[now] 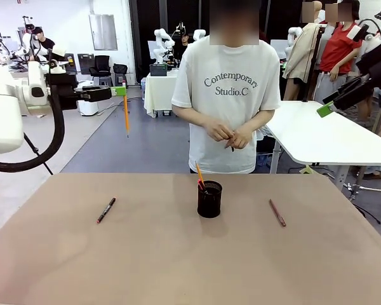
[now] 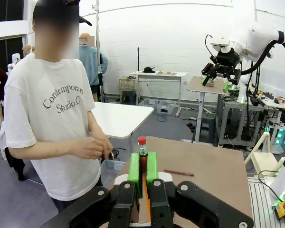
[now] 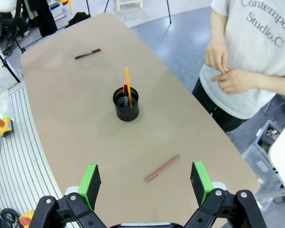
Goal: Place the pens into the pen holder.
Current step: Pick up a writing instrument from the table and place it into the Pen holder.
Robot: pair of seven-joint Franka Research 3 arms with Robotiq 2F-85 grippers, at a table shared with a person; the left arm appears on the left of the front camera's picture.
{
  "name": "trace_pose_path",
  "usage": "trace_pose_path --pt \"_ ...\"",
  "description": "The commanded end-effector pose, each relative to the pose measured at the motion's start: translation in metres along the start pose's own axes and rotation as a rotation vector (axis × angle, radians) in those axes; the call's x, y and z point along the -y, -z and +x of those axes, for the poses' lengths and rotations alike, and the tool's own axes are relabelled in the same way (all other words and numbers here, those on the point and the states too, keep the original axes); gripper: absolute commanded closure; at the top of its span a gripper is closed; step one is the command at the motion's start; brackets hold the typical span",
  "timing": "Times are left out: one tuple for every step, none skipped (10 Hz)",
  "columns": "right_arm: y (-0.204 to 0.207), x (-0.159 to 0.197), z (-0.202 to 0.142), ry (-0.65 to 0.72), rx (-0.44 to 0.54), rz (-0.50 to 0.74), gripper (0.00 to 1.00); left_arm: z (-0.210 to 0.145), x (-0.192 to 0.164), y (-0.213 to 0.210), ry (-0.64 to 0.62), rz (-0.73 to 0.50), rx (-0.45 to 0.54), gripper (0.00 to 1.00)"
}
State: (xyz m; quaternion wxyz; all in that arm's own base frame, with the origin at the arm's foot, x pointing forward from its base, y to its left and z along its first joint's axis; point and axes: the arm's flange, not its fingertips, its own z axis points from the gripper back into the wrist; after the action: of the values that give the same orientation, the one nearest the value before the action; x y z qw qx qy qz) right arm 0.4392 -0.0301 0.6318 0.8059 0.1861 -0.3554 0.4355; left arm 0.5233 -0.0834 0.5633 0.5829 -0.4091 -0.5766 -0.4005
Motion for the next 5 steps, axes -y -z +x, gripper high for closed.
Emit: trace_pose_path --pt "-0.0007 0.0002 0.0014 -0.003 0.008 0.003 0.0 0.0013 0.0006 -0.0008 0.002 -0.007 0.005 1.0" --pt "-0.0007 0.0002 0.0014 -0.003 0.008 0.003 0.0 0.0013 0.0006 -0.0008 0.002 -0.007 0.005 1.0" --pt "-0.0007 0.0002 0.0014 -0.003 0.008 0.003 0.0 0.0013 0.0006 -0.0008 0.002 -0.007 0.005 1.0" --pt "-0.0007 0.0002 0.0014 -0.003 0.008 0.003 0.0 0.0013 0.0006 -0.0008 0.002 -0.007 0.005 1.0" --pt "-0.0007 0.0002 0.0014 -0.003 0.008 0.003 0.0 0.0013 0.0006 -0.0008 0.002 -0.007 0.005 1.0"
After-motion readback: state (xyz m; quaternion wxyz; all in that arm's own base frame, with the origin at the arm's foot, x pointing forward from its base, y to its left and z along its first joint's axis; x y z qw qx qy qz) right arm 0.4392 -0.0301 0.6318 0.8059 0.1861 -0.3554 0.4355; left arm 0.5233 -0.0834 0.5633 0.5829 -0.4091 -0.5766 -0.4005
